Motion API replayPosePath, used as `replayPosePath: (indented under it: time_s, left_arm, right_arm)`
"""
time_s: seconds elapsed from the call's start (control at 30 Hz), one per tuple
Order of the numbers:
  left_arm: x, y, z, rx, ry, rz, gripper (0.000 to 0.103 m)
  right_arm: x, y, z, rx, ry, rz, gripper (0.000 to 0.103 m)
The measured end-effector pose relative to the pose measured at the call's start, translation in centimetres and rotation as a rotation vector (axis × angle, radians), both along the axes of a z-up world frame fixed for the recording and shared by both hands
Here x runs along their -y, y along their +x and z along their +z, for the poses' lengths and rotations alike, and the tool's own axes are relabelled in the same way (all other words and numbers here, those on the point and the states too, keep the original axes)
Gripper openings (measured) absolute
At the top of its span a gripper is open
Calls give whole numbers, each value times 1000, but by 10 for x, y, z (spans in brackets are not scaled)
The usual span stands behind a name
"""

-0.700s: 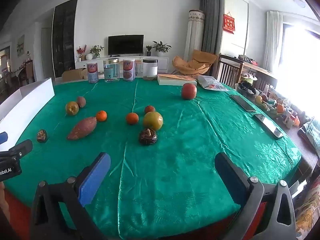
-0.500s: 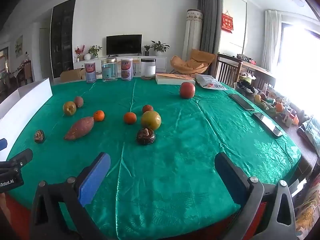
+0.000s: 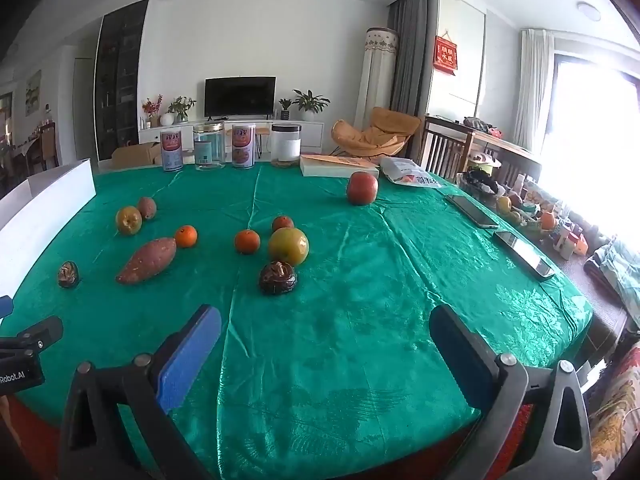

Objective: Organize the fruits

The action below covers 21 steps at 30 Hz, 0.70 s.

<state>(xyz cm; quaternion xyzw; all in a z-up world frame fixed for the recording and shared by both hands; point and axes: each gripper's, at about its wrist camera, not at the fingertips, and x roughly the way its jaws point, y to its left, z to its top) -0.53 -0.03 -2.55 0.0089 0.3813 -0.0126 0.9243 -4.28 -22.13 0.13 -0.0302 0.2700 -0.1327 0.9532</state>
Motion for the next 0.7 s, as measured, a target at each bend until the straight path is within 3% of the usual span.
replayPosePath:
  time_s: [0.7]
  left_arm:
    - [-6,-4,9,47,-36,28,102]
  right_arm:
    - [-7,0,-4,5,11,45,103]
